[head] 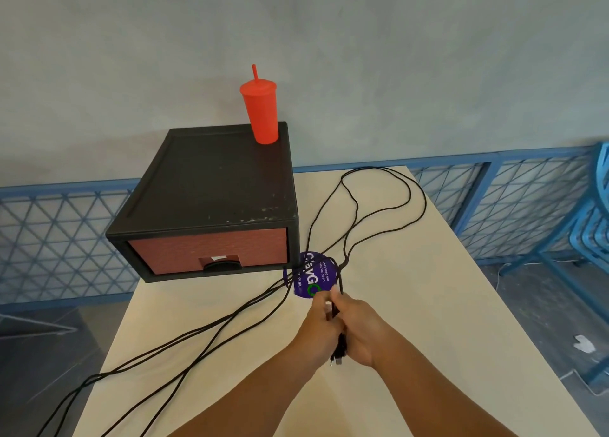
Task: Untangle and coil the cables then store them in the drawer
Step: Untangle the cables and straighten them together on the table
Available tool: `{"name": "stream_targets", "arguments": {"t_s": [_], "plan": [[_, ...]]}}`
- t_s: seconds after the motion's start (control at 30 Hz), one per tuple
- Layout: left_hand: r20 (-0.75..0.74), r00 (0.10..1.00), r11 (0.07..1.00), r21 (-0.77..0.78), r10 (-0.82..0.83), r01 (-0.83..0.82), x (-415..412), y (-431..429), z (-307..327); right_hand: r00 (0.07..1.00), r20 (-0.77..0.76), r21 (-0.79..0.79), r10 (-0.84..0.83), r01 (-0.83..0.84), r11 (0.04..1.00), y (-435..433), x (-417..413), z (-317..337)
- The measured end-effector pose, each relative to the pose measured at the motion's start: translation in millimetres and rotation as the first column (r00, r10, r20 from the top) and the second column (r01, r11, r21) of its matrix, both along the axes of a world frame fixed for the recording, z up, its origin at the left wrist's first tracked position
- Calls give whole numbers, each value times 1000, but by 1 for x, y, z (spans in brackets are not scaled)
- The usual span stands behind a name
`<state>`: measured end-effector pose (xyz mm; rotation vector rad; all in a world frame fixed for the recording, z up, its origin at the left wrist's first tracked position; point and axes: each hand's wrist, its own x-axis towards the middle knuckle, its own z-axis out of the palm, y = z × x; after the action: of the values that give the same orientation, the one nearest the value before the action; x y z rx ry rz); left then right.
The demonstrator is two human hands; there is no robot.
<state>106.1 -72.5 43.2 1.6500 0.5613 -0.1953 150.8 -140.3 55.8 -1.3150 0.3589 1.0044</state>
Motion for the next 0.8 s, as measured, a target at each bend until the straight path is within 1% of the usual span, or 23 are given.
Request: {"name": "stream_targets", "arguments": {"t_s": [0.1, 0.17, 0.23, 0.27, 0.33, 0.37, 0.43, 0.47, 0.53, 0.6, 0.67, 0.73, 0.77, 0.8], "plan": [[-28, 997, 997, 16, 79, -78, 2, -2, 2, 999, 41, -32, -8, 9, 999, 4, -5, -2], [-56, 990, 990, -49, 131, -134, 1, 3, 4, 999, 41, -69, -4, 7, 998, 4, -6, -2], [-112, 986, 980, -147, 120, -136, -1, 11, 4, 999, 48, -68, -2, 5, 998, 2, -6, -1], [-120, 989, 984, -141, 89, -105, -2, 13, 2, 999, 48, -66, -5, 9, 998, 1, -7, 0], [-122, 992, 1000, -27, -12, 8, -5, 14, 0, 998, 59, -73, -7, 11, 997, 2, -9, 2], [-123, 990, 995, 67, -68, 76, -5, 14, 0, 997, 73, -96, -4, 11, 995, 4, -9, 1], [-145, 975, 945, 257, -167, 200, -4, 12, -2, 993, 120, -178, 15, 7, 984, 9, -10, 1], [-160, 968, 916, 322, -196, 239, -3, 11, -7, 985, 164, -236, 58, -18, 972, 11, -10, 1], [-183, 959, 893, 358, -218, 271, -3, 10, -11, 954, 246, -344, 172, -80, 935, 10, -9, 2], [-155, 960, 881, 383, -234, 276, -4, 12, -12, 942, 269, -375, 201, -90, 923, 8, -8, 0], [-126, 957, 869, 402, -260, 289, -5, 14, -10, 962, 242, -343, 125, -36, 938, 8, -8, -3], [-113, 953, 853, 425, -281, 302, -7, 14, -6, 985, 162, -274, -67, 110, 955, 8, -4, -9], [-108, 945, 824, 466, -308, 322, -8, 14, -4, 978, 101, -221, -180, 198, 955, 7, 1, -11], [-107, 933, 773, 531, -344, 346, -11, 15, -3, 959, 38, -158, -282, 284, 946, 5, 8, -13]]}}
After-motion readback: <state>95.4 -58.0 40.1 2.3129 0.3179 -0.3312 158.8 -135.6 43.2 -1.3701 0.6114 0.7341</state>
